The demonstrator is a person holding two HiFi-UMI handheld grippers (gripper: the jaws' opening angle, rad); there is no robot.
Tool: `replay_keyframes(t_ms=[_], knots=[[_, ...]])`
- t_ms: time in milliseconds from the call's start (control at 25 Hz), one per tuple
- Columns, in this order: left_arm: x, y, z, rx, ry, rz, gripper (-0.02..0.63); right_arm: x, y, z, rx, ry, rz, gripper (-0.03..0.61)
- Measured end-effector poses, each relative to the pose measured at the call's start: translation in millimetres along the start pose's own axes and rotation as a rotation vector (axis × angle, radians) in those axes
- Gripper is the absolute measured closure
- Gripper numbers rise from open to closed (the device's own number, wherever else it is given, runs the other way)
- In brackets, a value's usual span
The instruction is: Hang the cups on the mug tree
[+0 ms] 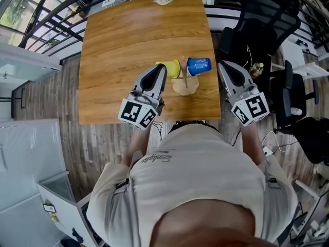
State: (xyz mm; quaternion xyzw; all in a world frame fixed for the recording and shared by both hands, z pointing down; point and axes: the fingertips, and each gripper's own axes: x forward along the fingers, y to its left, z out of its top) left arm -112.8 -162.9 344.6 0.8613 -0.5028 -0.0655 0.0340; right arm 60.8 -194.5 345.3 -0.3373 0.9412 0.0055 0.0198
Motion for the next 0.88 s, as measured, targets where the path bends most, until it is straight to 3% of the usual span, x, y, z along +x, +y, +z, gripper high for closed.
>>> replay_keyframes(t_ms=[880], knots=[[5,12,0,-0.019,-0.013,-0.015,0.583,12,-5,-14,0.001,0.031,-0.010,0.586]])
